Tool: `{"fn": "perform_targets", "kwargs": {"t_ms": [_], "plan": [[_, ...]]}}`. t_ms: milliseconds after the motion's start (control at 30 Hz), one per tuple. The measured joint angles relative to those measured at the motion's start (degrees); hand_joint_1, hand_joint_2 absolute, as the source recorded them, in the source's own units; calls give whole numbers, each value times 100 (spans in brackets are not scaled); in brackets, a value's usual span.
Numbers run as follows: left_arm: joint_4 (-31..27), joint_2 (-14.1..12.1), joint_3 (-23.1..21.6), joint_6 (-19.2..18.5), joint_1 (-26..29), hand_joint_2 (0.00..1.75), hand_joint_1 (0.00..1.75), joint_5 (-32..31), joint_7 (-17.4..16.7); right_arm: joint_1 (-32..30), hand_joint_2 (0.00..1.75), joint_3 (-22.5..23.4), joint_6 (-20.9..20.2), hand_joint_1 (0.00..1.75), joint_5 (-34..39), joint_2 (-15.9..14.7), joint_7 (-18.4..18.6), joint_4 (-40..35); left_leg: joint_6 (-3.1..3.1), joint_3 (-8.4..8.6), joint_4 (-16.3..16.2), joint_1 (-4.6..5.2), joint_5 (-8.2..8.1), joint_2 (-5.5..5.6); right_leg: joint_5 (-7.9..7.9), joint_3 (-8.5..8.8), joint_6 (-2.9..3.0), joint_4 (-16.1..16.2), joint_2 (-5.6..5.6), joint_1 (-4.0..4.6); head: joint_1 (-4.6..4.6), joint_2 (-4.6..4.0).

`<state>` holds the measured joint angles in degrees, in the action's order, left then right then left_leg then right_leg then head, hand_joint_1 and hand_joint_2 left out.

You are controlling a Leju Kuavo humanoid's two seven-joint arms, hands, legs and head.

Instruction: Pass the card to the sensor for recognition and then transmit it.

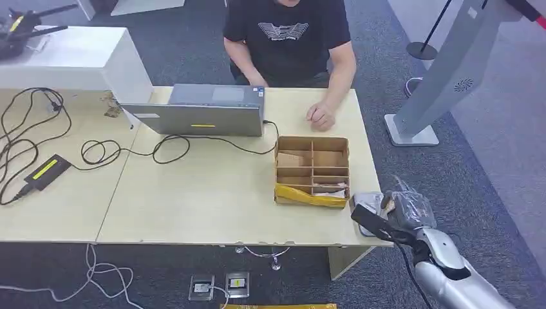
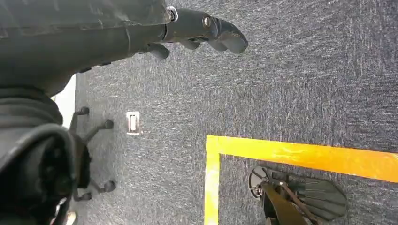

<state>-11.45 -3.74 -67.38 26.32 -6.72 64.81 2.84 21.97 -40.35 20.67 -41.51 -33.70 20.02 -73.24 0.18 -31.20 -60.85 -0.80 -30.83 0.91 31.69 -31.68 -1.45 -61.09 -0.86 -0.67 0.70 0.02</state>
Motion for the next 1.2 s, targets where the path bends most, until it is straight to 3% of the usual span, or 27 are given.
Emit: {"fn": "perform_targets", "kwargs": {"t_ms": [733,1200], "plan": [[0,-2,-2,24,0,0,0,63,5,172,175,-83,234,175,112,210,-291,553,0,6,1,0,1,-2,-3,6,1,0,1,1,0,0],[0,0,-2,37,0,0,0,26,35,215,175,-127,313,175,190,288,-238,658,0,13,0,0,1,-14,-9,6,0,0,26,1,0,-2]]}}
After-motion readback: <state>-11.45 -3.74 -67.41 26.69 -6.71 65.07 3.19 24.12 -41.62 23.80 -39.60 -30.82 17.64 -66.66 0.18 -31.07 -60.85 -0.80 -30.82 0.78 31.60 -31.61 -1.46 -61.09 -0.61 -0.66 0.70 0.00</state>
